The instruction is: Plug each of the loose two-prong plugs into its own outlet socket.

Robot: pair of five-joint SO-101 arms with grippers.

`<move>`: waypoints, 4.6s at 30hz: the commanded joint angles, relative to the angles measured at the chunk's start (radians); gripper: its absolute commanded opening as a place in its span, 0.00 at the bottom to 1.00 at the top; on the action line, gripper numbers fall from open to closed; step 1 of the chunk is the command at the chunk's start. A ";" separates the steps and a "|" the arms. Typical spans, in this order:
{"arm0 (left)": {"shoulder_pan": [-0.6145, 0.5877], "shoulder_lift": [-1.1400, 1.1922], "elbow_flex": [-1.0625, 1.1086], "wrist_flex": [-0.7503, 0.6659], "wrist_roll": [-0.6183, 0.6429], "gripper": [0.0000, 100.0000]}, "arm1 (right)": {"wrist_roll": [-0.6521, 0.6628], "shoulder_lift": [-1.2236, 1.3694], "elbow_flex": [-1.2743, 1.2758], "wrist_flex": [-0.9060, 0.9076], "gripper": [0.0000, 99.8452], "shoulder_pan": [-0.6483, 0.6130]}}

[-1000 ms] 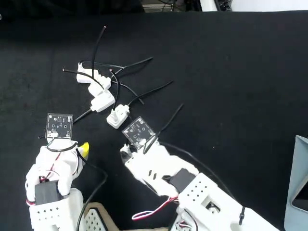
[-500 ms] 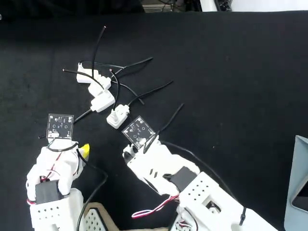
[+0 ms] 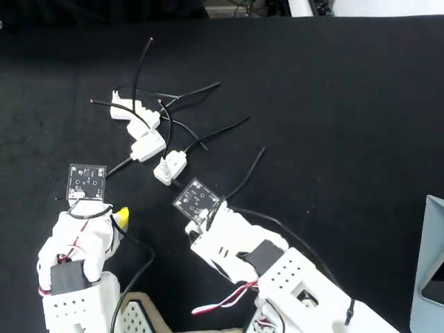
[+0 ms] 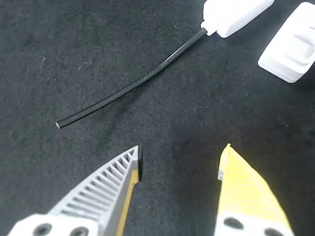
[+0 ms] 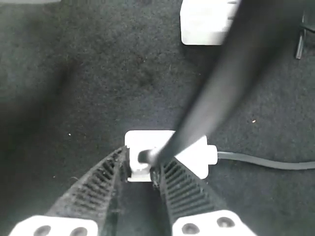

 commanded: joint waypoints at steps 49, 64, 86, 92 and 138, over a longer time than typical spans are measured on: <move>-0.013 -0.005 -0.004 0.000 0.003 0.26 | -0.012 0.995 -0.846 -0.511 0.34 0.304; -0.005 -0.006 0.007 -0.006 0.008 0.26 | -0.018 0.410 -0.763 0.216 0.19 0.255; 0.085 -0.008 0.021 -0.072 0.044 0.03 | -0.021 -0.476 0.024 0.075 0.01 0.453; 0.217 -0.008 0.087 -0.120 0.044 0.03 | -0.049 -0.664 0.156 0.141 0.01 0.473; 0.229 0.000 0.170 -0.103 0.048 0.03 | -0.117 -0.878 0.193 0.637 0.01 0.473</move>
